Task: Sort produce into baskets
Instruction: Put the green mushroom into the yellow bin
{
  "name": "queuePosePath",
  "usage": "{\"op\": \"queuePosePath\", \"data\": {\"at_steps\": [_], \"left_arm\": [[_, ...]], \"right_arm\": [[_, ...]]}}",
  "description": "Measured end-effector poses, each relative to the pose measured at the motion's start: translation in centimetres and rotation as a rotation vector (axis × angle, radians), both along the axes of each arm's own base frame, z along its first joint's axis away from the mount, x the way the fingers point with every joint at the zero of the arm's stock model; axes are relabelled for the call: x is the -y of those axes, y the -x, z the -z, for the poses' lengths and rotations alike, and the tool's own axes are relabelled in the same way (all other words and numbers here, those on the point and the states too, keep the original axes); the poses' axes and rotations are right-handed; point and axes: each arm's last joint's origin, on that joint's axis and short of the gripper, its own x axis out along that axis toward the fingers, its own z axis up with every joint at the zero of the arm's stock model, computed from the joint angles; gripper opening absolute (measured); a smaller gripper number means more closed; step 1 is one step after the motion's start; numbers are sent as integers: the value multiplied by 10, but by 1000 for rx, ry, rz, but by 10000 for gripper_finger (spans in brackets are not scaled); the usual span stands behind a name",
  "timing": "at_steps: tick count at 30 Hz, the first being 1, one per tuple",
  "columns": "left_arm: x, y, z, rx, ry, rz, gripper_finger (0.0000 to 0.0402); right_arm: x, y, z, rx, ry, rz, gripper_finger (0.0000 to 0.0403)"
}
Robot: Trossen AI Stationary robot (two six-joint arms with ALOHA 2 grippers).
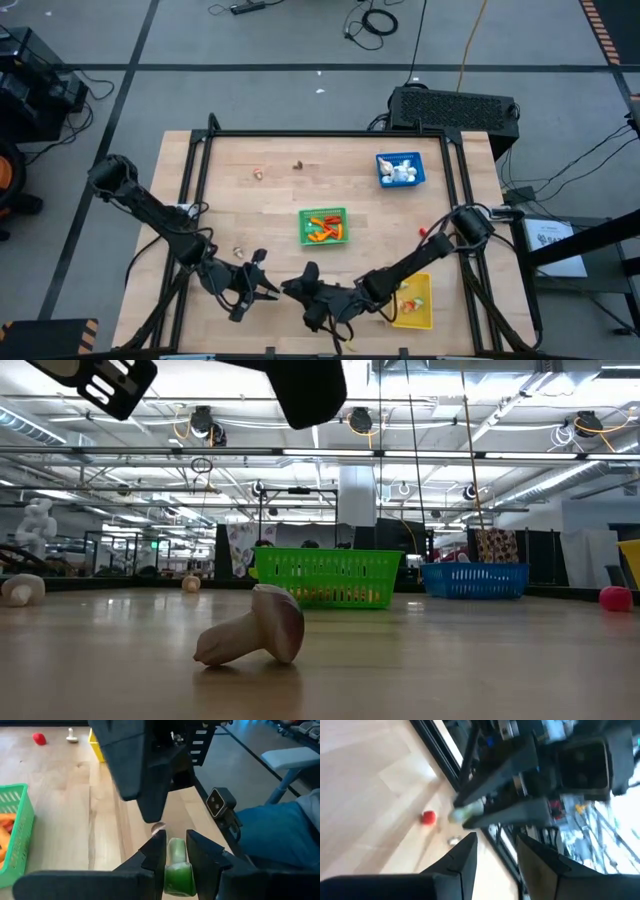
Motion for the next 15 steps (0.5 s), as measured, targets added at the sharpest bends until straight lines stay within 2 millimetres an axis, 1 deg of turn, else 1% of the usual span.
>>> {"op": "queuePosePath", "data": {"at_steps": [5,8,12,15], "left_arm": [[-2,0,-3,30,-26,-17,79],[-5,-2,-7,59,-26,-30,79],[-9,-5,-11,83,-9,-51,79],[-10,-6,-11,85,-7,-58,79]], "right_arm": [[-3,4,8,-55,-64,17,130],[-3,6,12,-89,-70,26,130],[-3,5,10,-75,-75,32,130],[-1,5,9,-49,-64,95,130]]}}
